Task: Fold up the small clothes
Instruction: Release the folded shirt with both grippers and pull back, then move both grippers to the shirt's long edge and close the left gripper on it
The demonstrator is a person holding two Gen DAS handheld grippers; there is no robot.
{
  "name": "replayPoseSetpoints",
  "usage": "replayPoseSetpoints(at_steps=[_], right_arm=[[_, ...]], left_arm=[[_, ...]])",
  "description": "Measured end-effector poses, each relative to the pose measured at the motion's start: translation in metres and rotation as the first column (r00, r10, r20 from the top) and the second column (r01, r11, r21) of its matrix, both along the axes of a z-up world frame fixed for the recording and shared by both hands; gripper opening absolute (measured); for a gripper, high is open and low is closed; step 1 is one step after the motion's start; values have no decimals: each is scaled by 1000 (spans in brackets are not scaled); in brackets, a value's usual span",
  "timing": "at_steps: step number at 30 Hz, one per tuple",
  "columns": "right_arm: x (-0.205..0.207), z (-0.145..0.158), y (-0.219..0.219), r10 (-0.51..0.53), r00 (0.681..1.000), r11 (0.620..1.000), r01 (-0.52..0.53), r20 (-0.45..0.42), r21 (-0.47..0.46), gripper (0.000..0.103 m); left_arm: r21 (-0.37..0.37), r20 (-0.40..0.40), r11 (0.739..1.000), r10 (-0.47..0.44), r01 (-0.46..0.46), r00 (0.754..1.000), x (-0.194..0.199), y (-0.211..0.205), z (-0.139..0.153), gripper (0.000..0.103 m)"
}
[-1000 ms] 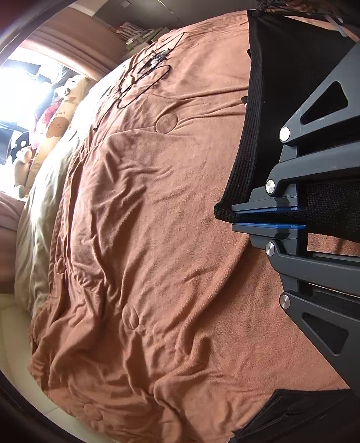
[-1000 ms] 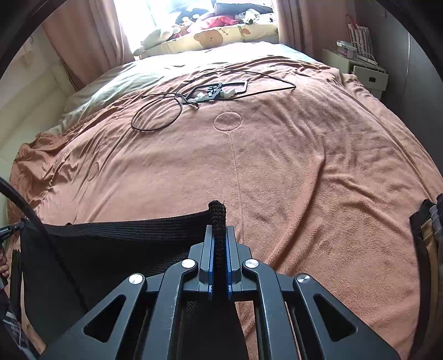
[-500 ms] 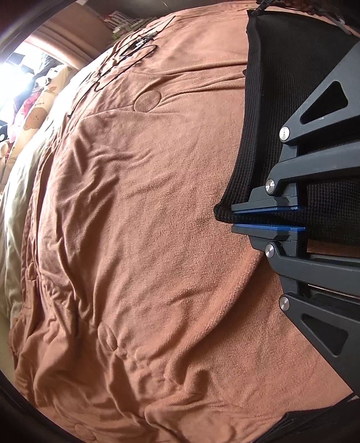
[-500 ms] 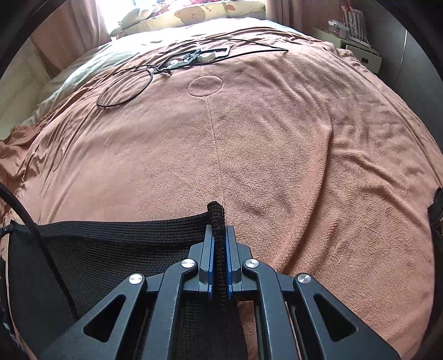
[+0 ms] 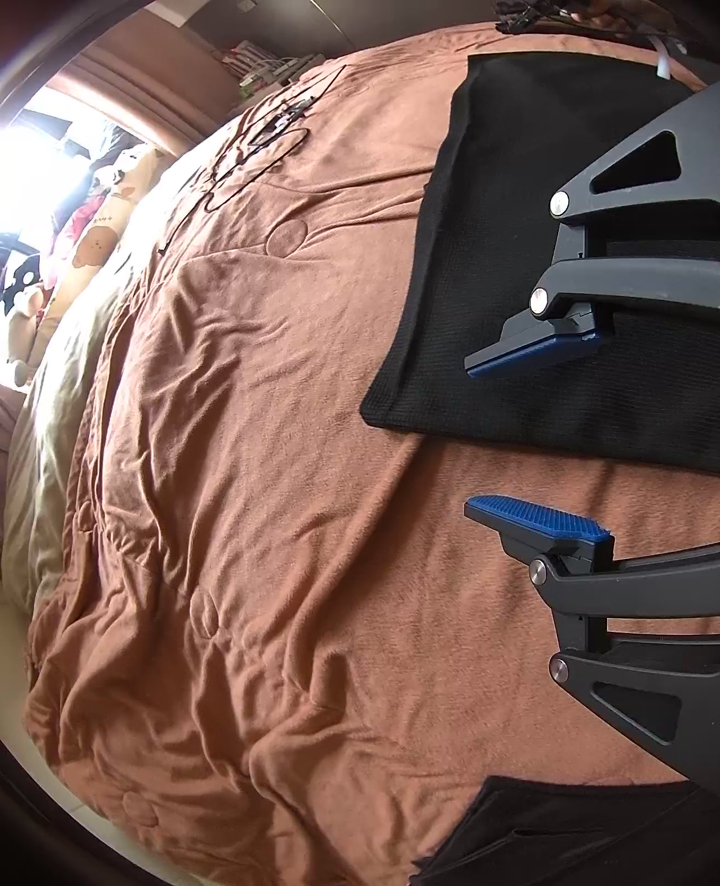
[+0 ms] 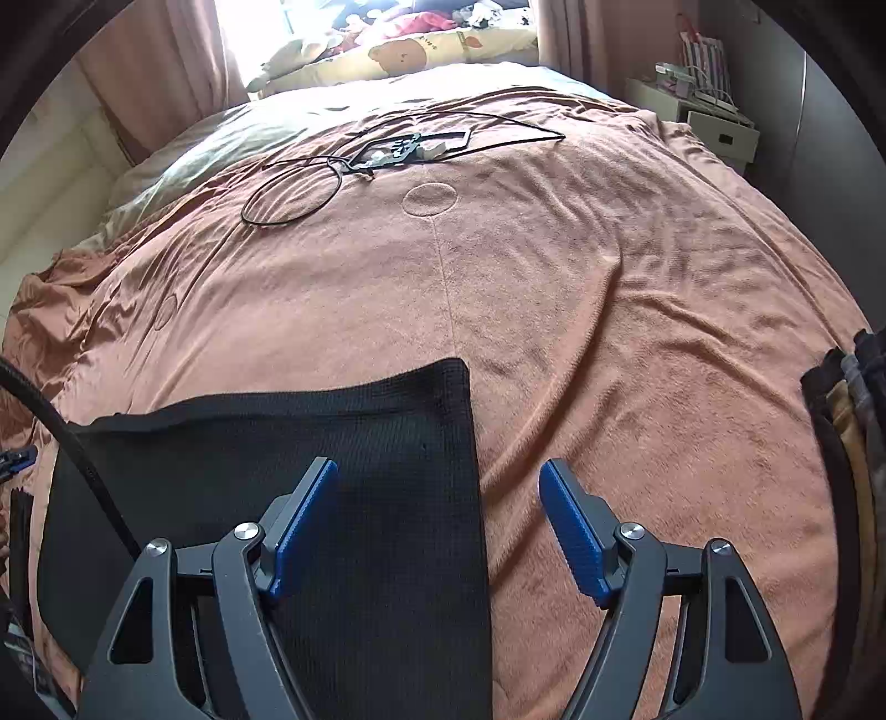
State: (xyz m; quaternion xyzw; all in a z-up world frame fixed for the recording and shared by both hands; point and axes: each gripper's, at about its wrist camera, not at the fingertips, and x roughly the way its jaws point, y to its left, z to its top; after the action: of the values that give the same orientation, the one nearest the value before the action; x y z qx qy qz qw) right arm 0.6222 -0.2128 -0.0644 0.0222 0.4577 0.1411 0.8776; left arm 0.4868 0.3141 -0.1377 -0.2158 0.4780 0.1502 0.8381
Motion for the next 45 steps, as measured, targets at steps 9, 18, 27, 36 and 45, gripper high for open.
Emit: replayPoseSetpoints(at_steps=[9, 18, 27, 36, 45], right_arm=[[-59, 19, -20, 3, 1000, 1000, -3, -5, 24, 74], [-105, 32, -30, 24, 1000, 999, -23, -13, 38, 74], [-132, 19, -31, 59, 995, 998, -59, -78, -3, 74], [-141, 2, -30, 111, 979, 989, -126, -172, -78, 74], [-156, -30, -43, 102, 966, 986, -130, -238, -106, 68]], left_arm=[[49, 79, 995, -87, 83, 993, -62, -37, 23, 46], [63, 79, 989, -135, 131, 988, -110, -68, 14, 46], [8, -4, 993, -116, 116, 993, -142, -75, -19, 46], [-28, -88, 995, -103, 100, 991, -165, -83, -43, 46], [-54, -143, 996, -71, 64, 987, -192, -78, -53, 46]])
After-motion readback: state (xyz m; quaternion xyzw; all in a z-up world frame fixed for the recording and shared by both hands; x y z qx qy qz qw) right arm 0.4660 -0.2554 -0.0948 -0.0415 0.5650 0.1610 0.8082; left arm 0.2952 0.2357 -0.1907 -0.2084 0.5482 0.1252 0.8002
